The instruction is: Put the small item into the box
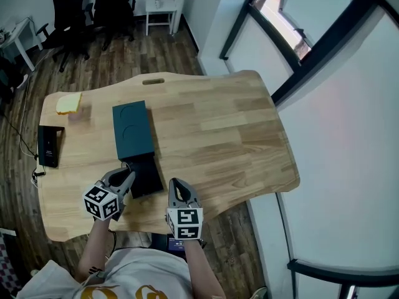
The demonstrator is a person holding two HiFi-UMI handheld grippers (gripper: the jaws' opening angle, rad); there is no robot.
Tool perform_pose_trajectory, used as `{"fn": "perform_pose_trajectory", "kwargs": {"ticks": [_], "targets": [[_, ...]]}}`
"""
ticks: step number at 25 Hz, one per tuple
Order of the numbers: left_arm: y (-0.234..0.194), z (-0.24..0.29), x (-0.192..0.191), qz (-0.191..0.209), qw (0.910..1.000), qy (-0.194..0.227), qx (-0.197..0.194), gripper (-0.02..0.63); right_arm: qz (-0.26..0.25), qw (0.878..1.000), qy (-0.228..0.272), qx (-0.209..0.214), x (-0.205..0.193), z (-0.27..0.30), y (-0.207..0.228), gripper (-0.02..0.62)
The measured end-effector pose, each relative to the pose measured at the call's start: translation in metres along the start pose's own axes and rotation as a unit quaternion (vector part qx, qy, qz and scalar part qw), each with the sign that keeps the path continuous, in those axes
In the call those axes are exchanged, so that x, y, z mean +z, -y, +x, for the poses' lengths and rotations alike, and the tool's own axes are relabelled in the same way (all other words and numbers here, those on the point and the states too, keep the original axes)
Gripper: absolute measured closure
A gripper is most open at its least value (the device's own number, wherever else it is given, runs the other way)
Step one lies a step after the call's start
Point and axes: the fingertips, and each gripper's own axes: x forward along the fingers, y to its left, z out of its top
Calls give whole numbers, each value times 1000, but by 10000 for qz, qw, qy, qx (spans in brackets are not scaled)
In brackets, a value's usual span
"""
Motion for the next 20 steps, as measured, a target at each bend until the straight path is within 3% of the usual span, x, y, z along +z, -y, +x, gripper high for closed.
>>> {"fn": "perform_pose_trajectory", "kwargs": {"ticks": [20], "targets": [[-8, 43, -36, -56, 9976, -684, -95, 565, 279, 9992, -283, 14, -28, 23, 18, 591]]}}
